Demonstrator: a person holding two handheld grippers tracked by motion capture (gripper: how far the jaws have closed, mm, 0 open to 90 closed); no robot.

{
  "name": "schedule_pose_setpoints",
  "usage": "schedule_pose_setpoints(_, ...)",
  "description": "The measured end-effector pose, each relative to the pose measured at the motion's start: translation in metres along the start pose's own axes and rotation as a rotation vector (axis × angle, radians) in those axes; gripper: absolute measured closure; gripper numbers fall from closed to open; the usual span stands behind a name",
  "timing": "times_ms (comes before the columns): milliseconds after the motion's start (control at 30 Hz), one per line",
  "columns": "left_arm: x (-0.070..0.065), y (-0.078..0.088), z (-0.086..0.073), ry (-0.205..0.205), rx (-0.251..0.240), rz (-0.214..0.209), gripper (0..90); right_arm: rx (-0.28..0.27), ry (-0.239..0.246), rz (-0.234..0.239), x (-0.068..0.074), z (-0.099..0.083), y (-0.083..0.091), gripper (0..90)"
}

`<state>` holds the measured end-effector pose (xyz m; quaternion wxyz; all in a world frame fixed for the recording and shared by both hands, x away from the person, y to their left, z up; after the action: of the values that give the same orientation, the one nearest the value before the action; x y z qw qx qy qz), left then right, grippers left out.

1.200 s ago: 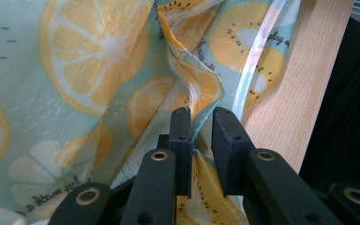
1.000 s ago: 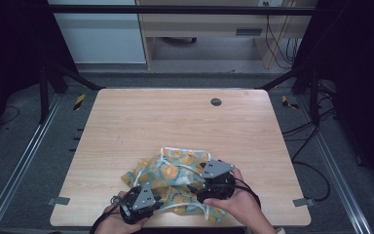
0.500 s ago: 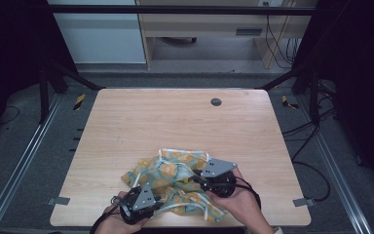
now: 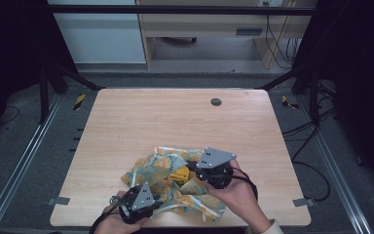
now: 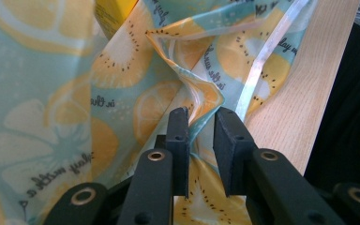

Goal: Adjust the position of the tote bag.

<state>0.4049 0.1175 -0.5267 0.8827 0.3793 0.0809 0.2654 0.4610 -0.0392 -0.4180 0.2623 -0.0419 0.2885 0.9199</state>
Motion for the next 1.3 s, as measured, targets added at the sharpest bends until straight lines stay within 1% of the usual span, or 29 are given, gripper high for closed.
schedule_pose_setpoints(100,0.001,0.001,0.0,0.0,0.0,0.004,76.2,-0.011,-0.006,0.0,-0.003,0.008,-0.001,90.0)
schedule_pose_setpoints(367,0.002,0.001,0.0,0.003,-0.005,0.007,76.2,-0.06,-0.022,-0.008,-0.012,0.034,0.0,90.0)
schedule_pose_setpoints(633,0.003,0.001,0.0,0.005,-0.006,0.013,75.9,-0.093,-0.02,-0.029,-0.023,0.055,0.009,90.0)
schedule_pose_setpoints(767,0.004,0.004,0.002,-0.005,-0.017,0.023,74.2,-0.074,-0.021,-0.034,-0.026,0.052,0.004,90.0)
schedule_pose_setpoints(900,0.007,0.012,0.009,0.002,-0.062,0.045,70.1,-0.047,-0.033,-0.035,-0.03,0.045,-0.003,90.0)
schedule_pose_setpoints(933,0.007,0.014,0.011,-0.002,-0.067,0.051,68.7,-0.034,-0.039,-0.038,-0.032,0.042,-0.006,90.0)
schedule_pose_setpoints(1000,0.009,0.023,0.019,-0.01,-0.099,0.068,66.9,-0.013,-0.049,-0.042,-0.035,0.037,-0.009,90.0)
schedule_pose_setpoints(1033,0.009,0.029,0.024,-0.011,-0.125,0.072,66.1,-0.007,-0.049,-0.041,-0.037,0.035,-0.01,89.9)
schedule_pose_setpoints(1100,0.009,0.039,0.033,-0.012,-0.161,0.08,63.8,-0.001,-0.056,-0.04,-0.038,0.031,-0.012,89.9)
schedule_pose_setpoints(1167,0.01,0.046,0.041,-0.017,-0.184,0.082,62.7,-0.003,-0.057,-0.04,-0.039,0.03,-0.013,89.9)
schedule_pose_setpoints(1233,0.014,0.053,0.051,-0.022,-0.207,0.089,62.4,-0.001,-0.055,-0.038,-0.039,0.028,-0.014,89.9)
schedule_pose_setpoints(1300,0.019,0.053,0.058,-0.03,-0.205,0.088,63.0,0.002,-0.055,-0.036,-0.038,0.028,-0.015,89.9)
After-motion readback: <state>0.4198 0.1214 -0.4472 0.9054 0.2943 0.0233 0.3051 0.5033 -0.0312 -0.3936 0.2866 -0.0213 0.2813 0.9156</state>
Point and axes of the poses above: each handheld gripper's, and its own axes: y roughly backward along the jaws, z roughly out of its top, x roughly to its left, the point moved 8 cm from there along -y, roughly forward along the jaws, and after that the axes turned 5 degrees about y, right-handed, at the moved point
